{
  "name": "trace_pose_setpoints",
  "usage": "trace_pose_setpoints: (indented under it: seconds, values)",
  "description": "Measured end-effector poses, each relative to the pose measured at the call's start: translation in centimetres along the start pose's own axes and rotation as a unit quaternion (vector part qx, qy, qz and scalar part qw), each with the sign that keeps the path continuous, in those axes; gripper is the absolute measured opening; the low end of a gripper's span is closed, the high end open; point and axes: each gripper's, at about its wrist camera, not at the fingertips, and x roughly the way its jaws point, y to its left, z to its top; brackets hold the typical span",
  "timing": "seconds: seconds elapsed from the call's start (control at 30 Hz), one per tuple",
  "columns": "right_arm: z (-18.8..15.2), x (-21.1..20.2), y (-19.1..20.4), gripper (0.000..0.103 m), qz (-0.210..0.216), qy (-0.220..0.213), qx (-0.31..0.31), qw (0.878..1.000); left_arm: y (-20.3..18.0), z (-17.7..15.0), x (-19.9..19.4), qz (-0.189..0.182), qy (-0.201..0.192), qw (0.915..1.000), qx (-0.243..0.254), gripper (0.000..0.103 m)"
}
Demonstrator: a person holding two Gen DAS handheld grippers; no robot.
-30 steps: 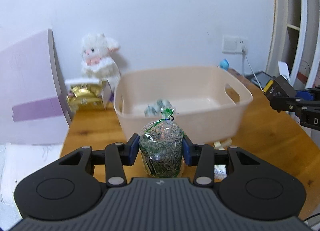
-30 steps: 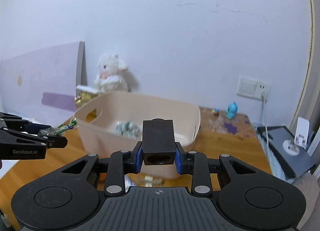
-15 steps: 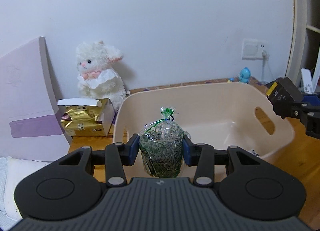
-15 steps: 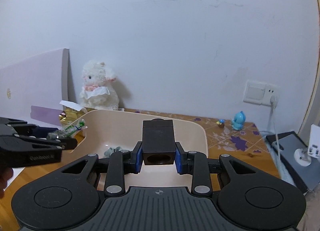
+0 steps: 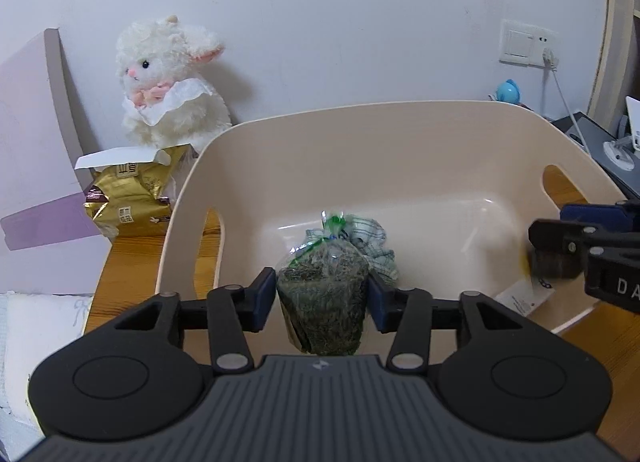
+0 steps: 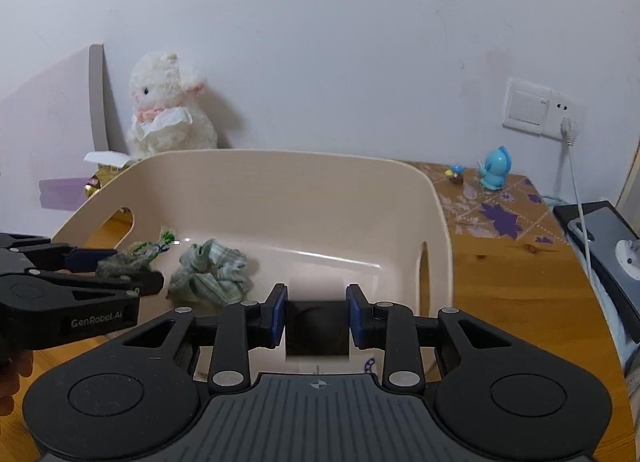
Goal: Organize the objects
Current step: 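Carry both items over the bin and release them inside, then grasp the star-printed box with the left gripper while the right grasps the blue-and-white box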
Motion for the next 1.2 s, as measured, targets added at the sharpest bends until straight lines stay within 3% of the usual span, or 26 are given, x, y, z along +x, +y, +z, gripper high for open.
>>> trace_pose_setpoints:
  seconds: [0.07,0.13,0.3,0.43,0.83,1.2]
  values:
    - [0.2,-0.9,-0.1,0.042,0.004,-0.011,0.003,1.0,0.0,0.1,-0.7,0.003,-0.008,1.0,-0.001,0.075]
    - [0.4,-2.0,-0.1,0.046,0.002,-0.023,0.003,1.0,-0.1,0.1,-1.6,0.01,-0.02,0.9998,-0.001,0.078]
    - [0.6,-5.3,-0.1,0.064,0.005,-0.053,0.0,0.999,0.2,0.0,-4.2,0.012,-0.035,0.9993,-0.005,0.08]
    - [0.4,-7.7,0.0,0.077,0.011,-0.063,-0.002,0.998,0.5,-0.6,-6.8,0.017,-0.048,0.9987,-0.007,0.088]
    - [-3.2,-11.9,0.6,0.089,0.025,-0.042,-0.01,0.999,1.0,-5.0,-11.9,0.025,-0.051,0.9983,-0.009,0.092]
    - [-6.7,-12.3,1.4,0.1,0.022,-0.001,-0.02,1.0,1.1,-9.9,-11.9,0.019,-0.011,0.9997,-0.008,0.093]
